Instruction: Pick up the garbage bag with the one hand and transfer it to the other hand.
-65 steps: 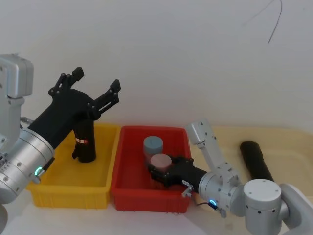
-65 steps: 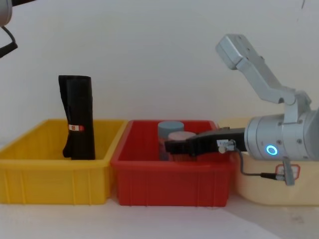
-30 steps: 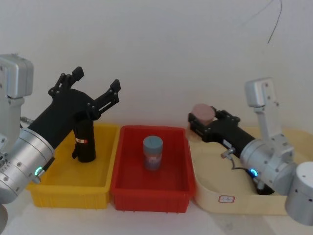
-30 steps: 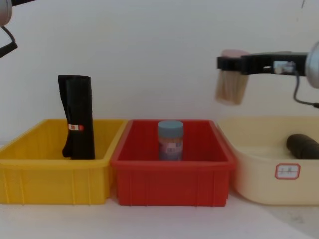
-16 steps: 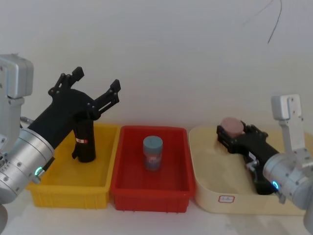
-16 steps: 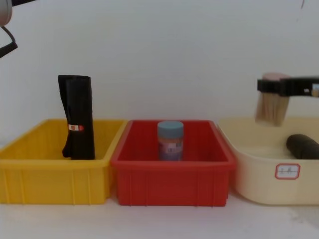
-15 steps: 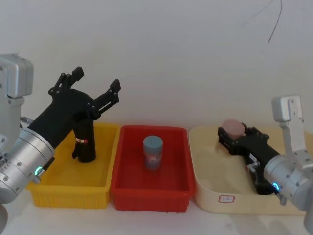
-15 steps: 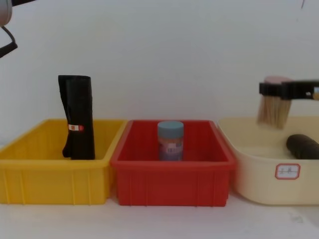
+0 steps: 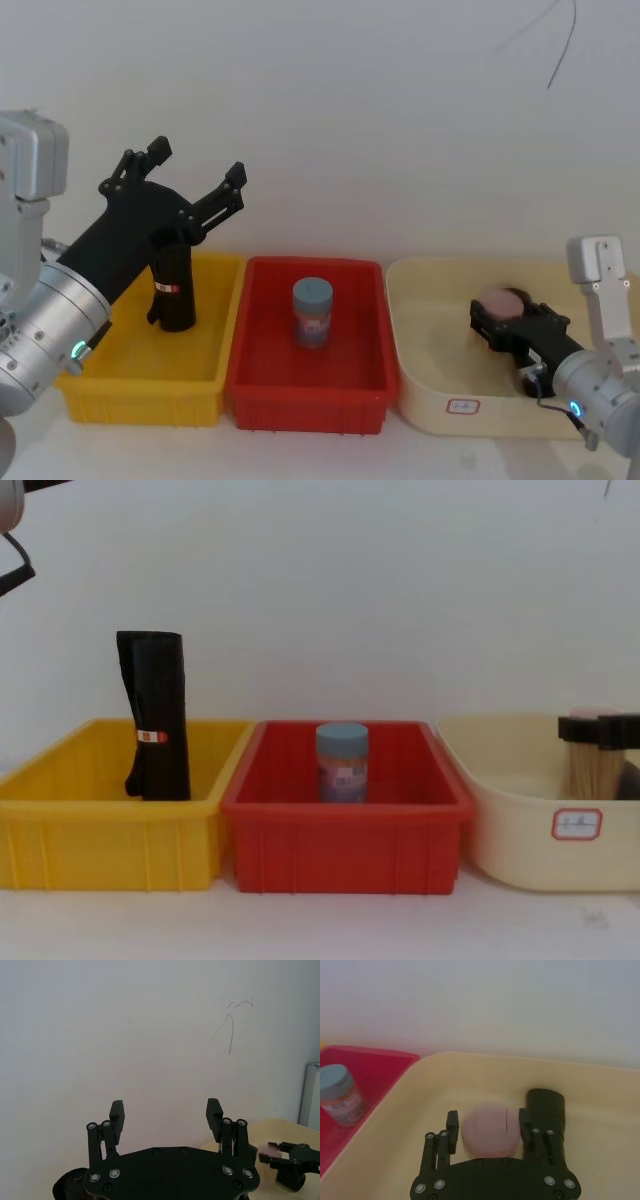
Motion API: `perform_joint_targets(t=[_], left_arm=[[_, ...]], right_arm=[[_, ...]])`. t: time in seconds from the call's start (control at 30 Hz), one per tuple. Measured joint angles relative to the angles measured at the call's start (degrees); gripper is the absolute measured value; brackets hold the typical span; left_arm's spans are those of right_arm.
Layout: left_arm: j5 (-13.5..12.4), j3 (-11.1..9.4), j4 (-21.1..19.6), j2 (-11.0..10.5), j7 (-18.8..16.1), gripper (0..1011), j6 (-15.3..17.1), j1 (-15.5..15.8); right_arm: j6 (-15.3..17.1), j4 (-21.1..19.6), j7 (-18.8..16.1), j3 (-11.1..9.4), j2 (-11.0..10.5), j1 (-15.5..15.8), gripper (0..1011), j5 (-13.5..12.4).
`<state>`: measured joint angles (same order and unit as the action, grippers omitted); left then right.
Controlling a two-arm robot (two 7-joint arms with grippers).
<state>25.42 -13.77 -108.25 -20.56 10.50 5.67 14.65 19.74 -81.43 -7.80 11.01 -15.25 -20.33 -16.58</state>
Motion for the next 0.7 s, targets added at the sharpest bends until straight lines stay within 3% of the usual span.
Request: perform_joint_targets(t=[0.37, 0.7], left_arm=[[0.0, 0.0, 0.0, 0.0, 0.0, 1000, 0.0, 0.0], [0.0, 0.0, 0.0, 0.0, 0.0, 1000, 0.0, 0.0]], right_arm=[[-1.2, 0.1, 0.9, -1.3, 0.5, 0.0, 971, 0.5], [-2.1, -3.7, 0.9, -2.1, 0.8, 0.6, 1001, 0.6]])
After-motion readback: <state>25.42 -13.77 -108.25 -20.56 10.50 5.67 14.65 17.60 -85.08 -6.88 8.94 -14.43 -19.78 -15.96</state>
